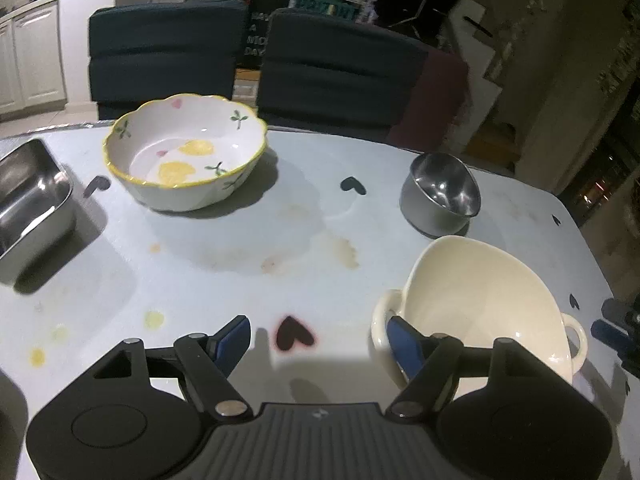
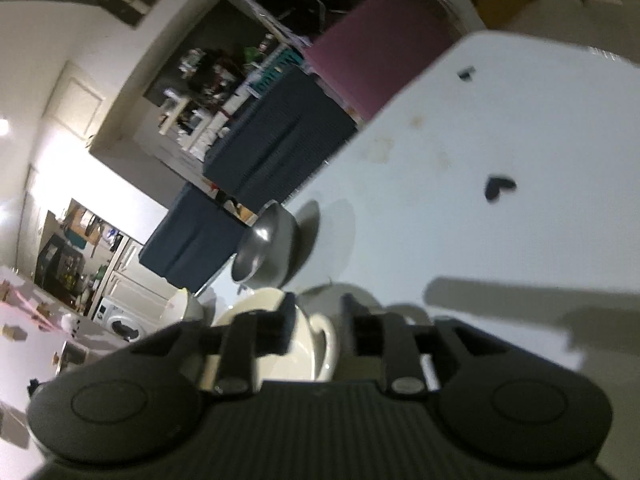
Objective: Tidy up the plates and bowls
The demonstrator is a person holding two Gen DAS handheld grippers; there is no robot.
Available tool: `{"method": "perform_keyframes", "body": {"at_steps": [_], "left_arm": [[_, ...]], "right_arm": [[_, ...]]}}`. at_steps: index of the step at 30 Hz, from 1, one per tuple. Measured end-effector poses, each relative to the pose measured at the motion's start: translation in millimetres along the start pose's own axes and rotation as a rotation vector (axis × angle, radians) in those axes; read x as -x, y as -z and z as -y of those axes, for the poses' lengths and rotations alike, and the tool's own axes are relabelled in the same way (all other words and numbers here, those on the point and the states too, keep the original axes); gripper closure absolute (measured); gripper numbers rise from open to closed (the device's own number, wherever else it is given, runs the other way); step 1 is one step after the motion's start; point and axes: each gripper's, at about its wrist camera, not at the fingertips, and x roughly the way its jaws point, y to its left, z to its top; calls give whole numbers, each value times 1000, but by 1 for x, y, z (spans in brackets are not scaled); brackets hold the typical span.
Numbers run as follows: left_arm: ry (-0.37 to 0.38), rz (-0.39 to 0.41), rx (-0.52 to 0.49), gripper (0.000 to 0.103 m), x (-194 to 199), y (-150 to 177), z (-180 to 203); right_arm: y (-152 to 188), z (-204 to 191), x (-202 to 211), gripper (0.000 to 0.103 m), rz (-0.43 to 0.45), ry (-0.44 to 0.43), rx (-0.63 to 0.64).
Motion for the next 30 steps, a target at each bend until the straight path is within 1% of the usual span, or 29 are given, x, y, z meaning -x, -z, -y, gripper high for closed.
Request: {"method": "perform_keyframes", "body": {"at_steps": [1,5,8,9,10,12,14,15,17,19,21,25,28,30], "left_arm": [[-4,-1,13,26,0,1,0],[-9,-16,80,26,0,1,-4],[-16,-34,128,26,2,3,-6],[-20,-38,145,26,3,4,-7],[-23,-42,163,26,4,6,-8],[-26,-43,193,26,5,8,-9],[-32,-43,221,26,6,10,-10],[-38,-43,226,26,7,10,-10],[-72,-38,187,22,8,8,-3],[-121,-31,126,19,9,5,5],[-146,-17,63,18,11,1,12],[-195,8,-106,18,14,-4,32],[-180,6,-161,17,18,-3,39],[-146,13,-151,17,22,-1,39]], "right_arm": [[0,-3,-1,54,-1,7,19],[5,-15,-10,54,-43,56,96],[11,-19,-15,54,-79,70,120],[13,-20,-15,57,-87,71,122],[14,-20,-15,64,-94,70,123],[13,-19,-12,73,-105,69,120],[13,-21,-8,81,-101,94,129],[13,-22,-7,89,-97,112,141],[16,-23,-10,89,-91,116,152],[21,-29,-8,89,-84,140,183],[25,-35,-7,89,-79,167,222],[28,-37,-6,88,-75,180,220],[28,-37,-6,88,-78,178,212],[28,-38,-7,88,-82,179,209]]}}
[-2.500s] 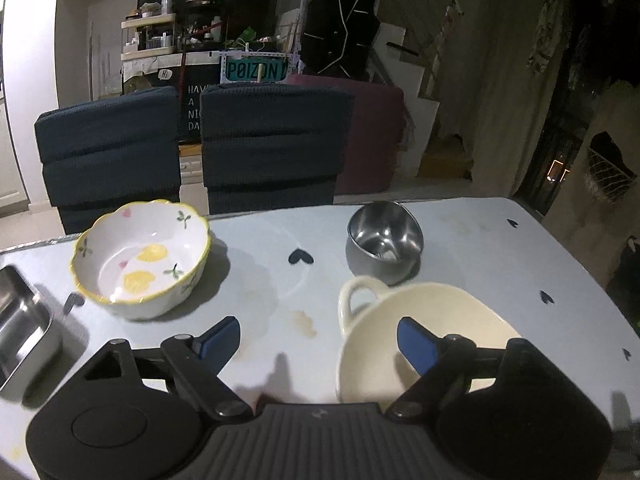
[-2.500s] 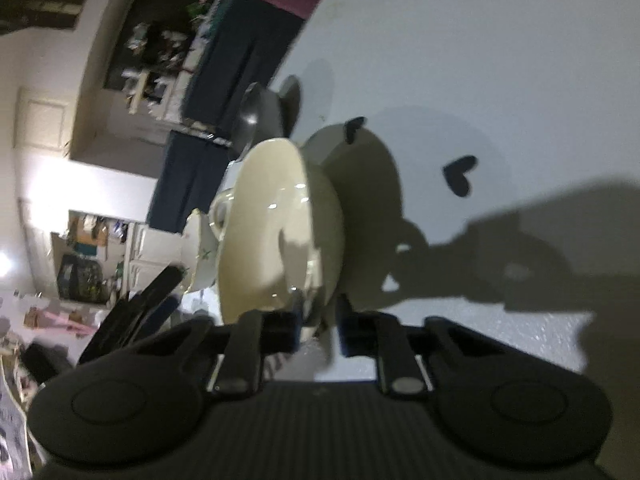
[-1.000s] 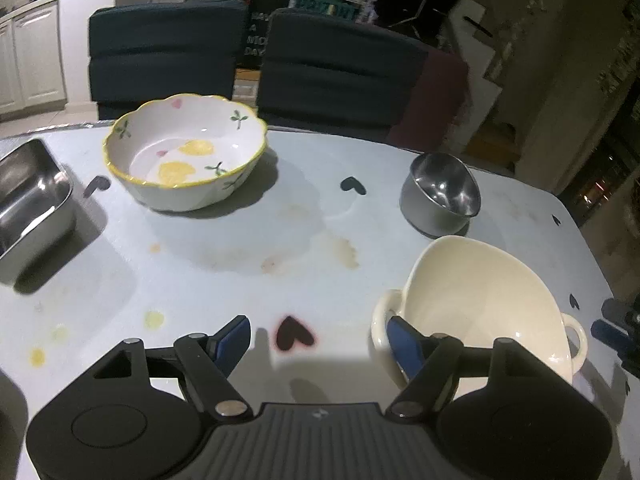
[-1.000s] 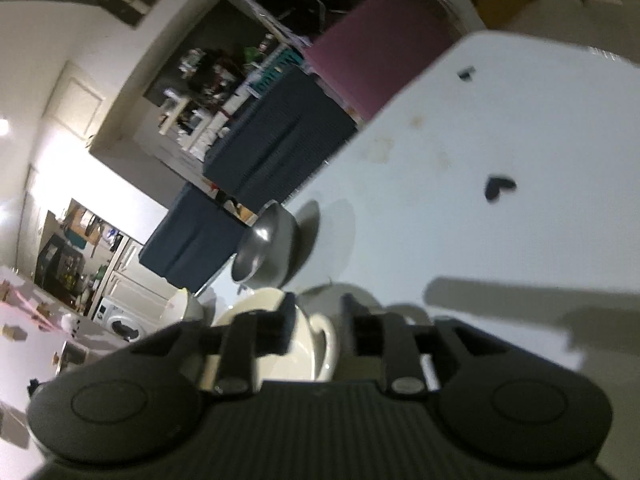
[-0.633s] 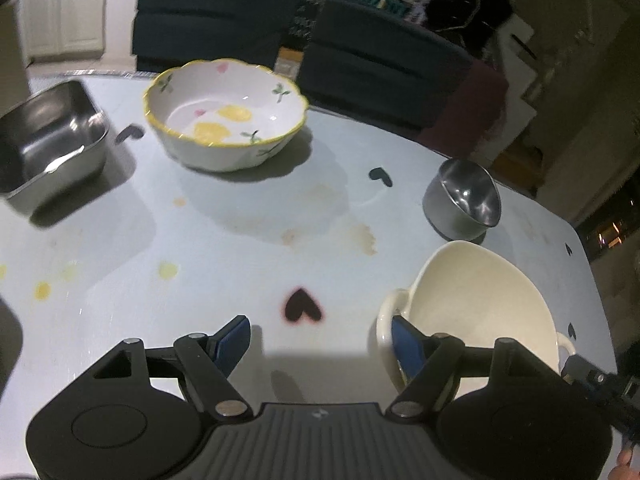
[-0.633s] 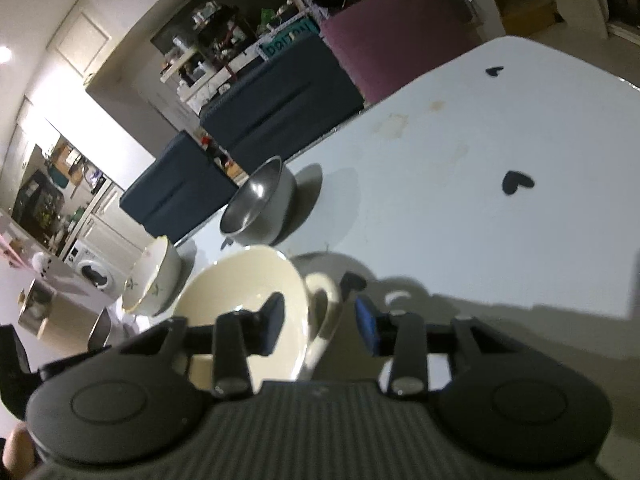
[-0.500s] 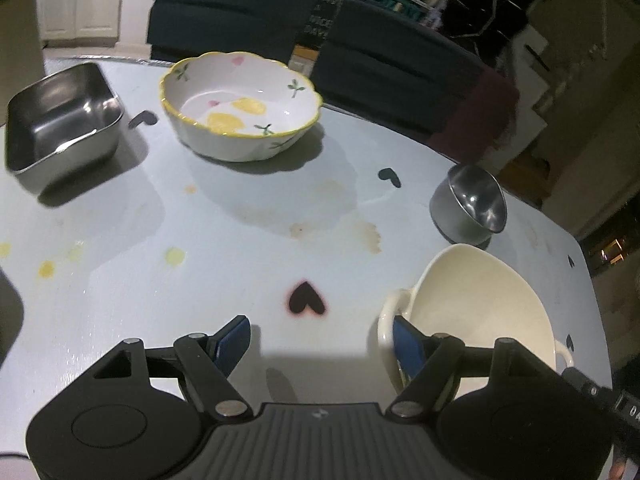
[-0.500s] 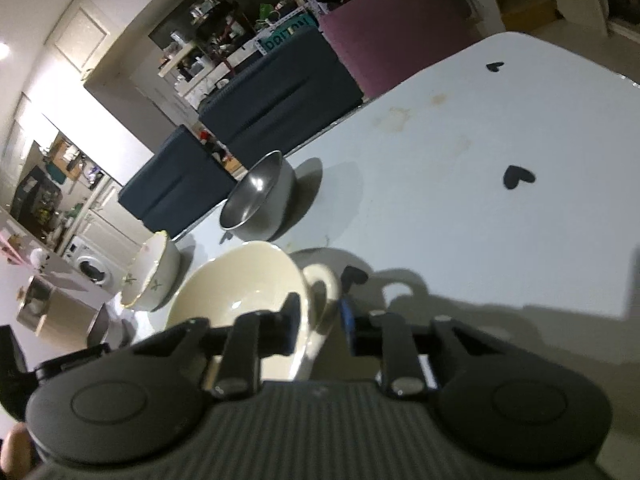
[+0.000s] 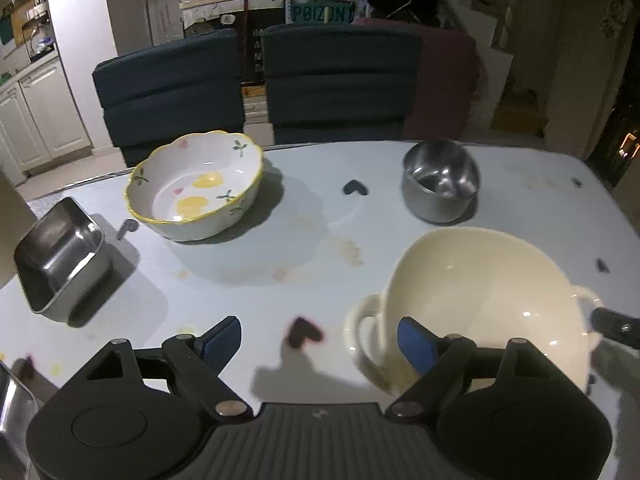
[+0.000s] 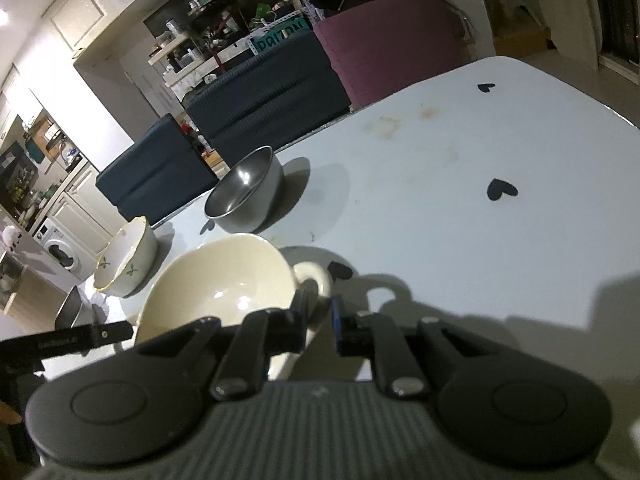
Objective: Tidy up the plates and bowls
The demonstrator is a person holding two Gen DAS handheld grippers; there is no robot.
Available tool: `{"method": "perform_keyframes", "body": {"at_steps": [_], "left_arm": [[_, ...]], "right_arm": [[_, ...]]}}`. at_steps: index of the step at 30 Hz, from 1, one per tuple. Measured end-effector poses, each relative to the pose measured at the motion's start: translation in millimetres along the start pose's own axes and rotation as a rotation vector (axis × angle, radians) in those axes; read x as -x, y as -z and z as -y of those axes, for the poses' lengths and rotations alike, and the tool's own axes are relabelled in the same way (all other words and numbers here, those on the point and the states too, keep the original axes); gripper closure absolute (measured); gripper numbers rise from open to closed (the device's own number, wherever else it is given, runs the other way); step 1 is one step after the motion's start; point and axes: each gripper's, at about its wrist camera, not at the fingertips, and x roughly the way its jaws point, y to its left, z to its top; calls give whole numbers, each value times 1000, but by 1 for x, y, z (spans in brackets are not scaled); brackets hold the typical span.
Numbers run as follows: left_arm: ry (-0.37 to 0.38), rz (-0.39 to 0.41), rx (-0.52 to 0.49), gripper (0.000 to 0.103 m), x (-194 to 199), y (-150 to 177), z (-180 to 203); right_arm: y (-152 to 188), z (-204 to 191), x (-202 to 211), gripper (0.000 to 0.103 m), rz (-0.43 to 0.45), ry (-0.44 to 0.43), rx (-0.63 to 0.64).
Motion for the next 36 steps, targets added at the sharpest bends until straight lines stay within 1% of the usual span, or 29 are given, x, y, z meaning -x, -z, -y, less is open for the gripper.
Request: {"method": "perform_keyframes", "body": {"at_steps": [3,6,8,9,10,11,12,13,14,16,18,21,25,28,31,36], "left_arm": [[76,3,53,17,0,0,-5],[197,-35,131,23,-10,1,-12],[234,-60,167,37,-17,2,-15],[246,-68,177,41,-21,4,-16],[254,-73,184,49,-24,4,-17],[267,-75,195,54,-26,5,-19],[281,-77,208,57,-28,5,-21],[290,-79,217,64,-30,6,-23],[295,-78,223,72,-31,5,-25],[317,-76,239,80,-33,5,-30],[343,-80,249,81,-34,5,-33],[363,-76,231,83,-34,6,-35],[392,-87,221,84,-38,5,-38],[422,-102,229,85,-40,5,-42],[451,-132,210,85,-44,4,-43],[467,-143,216,85,-47,5,-45]], "right_arm": [[1,2,2,88,-11,-7,-14],[-2,4,0,88,-24,-27,-8],[-4,6,-2,87,-33,-41,-3],[-5,6,-2,85,-38,-48,1],[-6,7,-4,83,-43,-57,7],[-7,7,-5,82,-50,-66,17],[-8,7,-6,80,-56,-73,25],[-9,7,-7,79,-59,-74,33],[-8,6,-8,79,-60,-73,39],[-10,5,-11,77,-65,-76,46],[-12,5,-13,76,-78,-86,45],[-15,7,-15,75,-94,-102,45],[-19,4,-23,75,-134,-107,109],[-22,6,-29,75,-161,-117,96],[-25,7,-32,75,-177,-130,114],[-26,8,-34,77,-191,-146,120]]}}
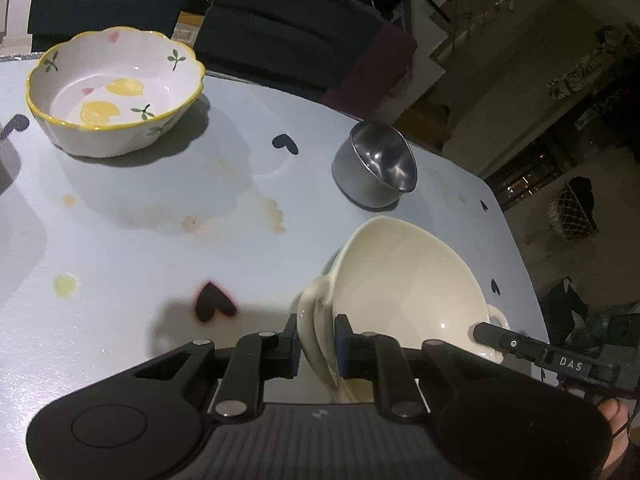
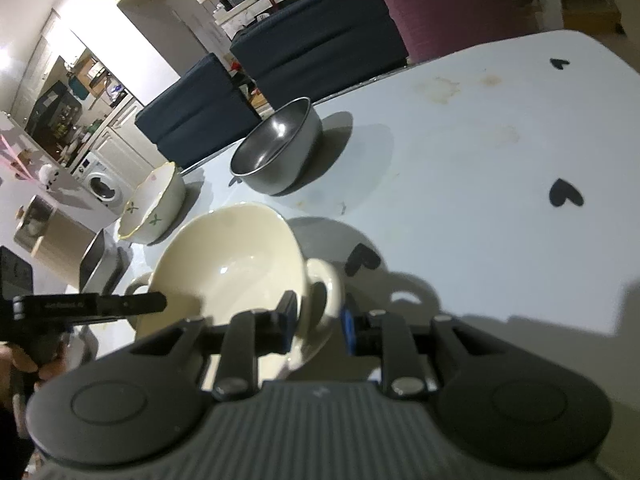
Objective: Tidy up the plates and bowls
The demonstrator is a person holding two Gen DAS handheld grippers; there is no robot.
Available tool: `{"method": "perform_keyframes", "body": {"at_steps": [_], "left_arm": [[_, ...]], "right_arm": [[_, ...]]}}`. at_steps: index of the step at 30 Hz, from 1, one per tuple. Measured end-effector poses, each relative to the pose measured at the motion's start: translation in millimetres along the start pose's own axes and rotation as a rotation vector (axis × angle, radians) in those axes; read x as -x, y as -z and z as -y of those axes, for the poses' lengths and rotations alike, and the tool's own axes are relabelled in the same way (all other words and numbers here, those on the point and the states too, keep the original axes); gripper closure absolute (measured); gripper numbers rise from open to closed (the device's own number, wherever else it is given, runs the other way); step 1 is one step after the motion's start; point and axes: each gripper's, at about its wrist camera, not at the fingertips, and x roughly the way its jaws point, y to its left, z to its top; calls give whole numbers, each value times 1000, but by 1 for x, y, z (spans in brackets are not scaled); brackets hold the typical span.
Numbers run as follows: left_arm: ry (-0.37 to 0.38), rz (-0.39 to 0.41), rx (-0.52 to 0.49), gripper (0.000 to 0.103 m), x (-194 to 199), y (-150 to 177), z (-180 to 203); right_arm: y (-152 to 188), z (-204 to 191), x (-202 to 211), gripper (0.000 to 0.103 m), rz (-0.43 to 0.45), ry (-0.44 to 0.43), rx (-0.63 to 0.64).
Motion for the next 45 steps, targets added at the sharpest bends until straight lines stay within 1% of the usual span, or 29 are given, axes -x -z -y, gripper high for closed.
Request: {"method": "perform_keyframes", "body": {"at_steps": [5,10,14,20,26,31,34,40,45], "left_arm": [[-3,13,-29,85,0,1,2],[-23,86,-69,85,0,7,5],[-28,100,-72,84,1,9,5],[-36,142,-75,84,19,12,12],[-51,177,-62,84,63,23,26],[-64,190,-34,84,106,38,34],[-72,206,-34,84,131,50,41],[-96,236,-21,84,180,72,51],[-113,266,-1,84,216,95,52]], "right_arm": [[3,-4,0,77,9,14,16],[6,-11,-1,76,23,36,42],[9,-16,0,76,42,51,67],[12,-25,12,76,78,53,99],[14,-46,41,76,110,45,102],[21,-72,69,77,130,41,114],[26,-85,87,77,139,24,114],[41,-113,117,77,146,0,125],[48,-133,134,77,135,-18,130]]}}
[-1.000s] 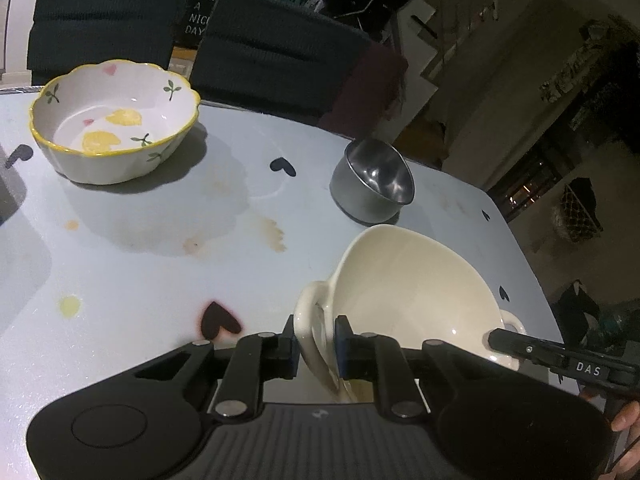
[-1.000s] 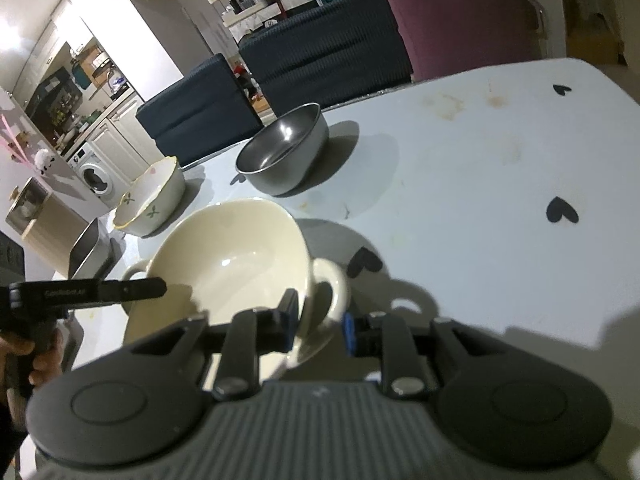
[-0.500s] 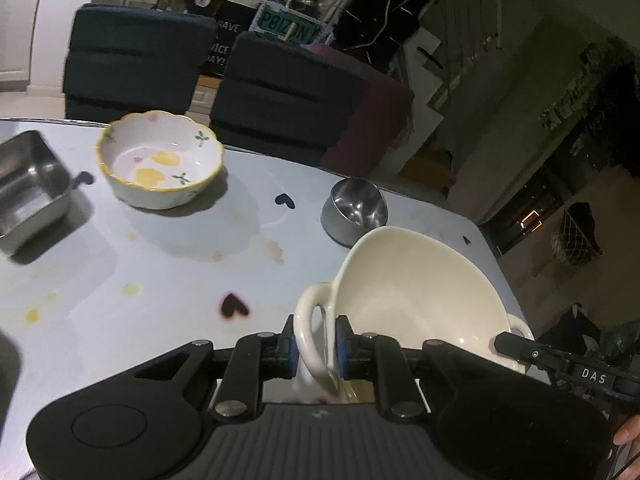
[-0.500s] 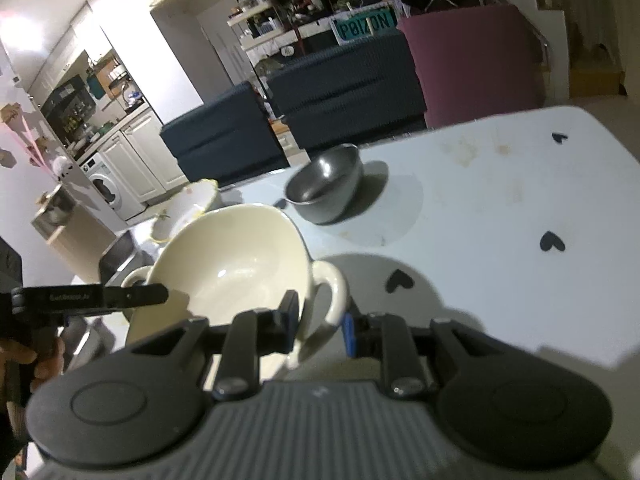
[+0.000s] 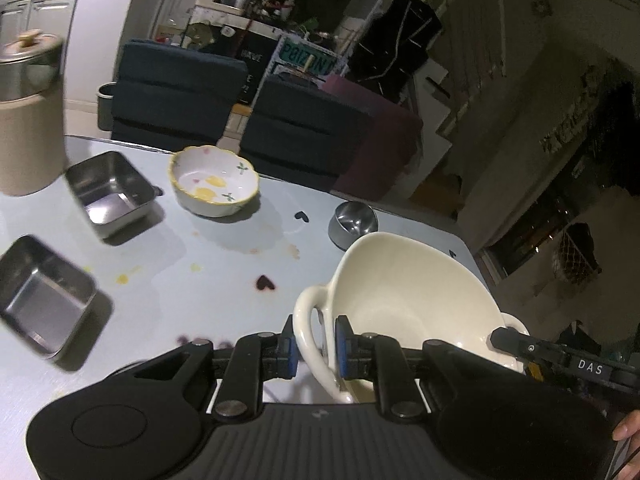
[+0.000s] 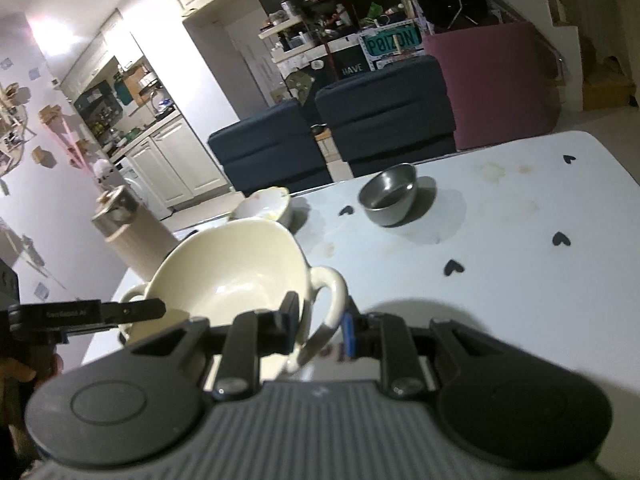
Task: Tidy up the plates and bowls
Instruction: 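Lift the cream bowl with both grippers and carry it across the table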
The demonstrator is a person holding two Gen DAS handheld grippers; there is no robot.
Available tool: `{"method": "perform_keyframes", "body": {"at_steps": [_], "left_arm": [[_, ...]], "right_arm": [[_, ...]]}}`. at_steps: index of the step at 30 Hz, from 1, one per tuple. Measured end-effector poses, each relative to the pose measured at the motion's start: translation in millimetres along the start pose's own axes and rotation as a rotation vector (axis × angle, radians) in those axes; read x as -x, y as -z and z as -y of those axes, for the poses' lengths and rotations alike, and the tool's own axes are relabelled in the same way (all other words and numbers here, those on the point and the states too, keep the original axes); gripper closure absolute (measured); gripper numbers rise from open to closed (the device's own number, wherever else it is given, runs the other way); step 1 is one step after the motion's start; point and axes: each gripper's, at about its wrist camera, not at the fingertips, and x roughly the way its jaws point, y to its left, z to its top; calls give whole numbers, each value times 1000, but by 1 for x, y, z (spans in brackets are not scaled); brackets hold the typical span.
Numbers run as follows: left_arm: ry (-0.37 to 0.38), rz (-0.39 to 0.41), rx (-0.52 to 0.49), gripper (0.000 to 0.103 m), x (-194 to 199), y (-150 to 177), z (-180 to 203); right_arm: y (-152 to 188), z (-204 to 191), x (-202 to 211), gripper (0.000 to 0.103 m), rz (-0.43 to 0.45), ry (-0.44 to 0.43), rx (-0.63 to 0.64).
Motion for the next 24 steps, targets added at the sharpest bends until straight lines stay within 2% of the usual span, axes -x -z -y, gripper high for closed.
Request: {"method": "perform_keyframes", "body": {"at_steps": [11,18,24], "left_arm": [[-25,40,31,84,64,26,-35],[-21,68,61,85,71,45,-70],[-20,51,97,85,66,55,-92]], "right_arm": [[15,-49,2,77,-53,-16,27],[37,-74,-9,77,-57,-36,47],[52,-76,-30,77,-96,-35,28]]}}
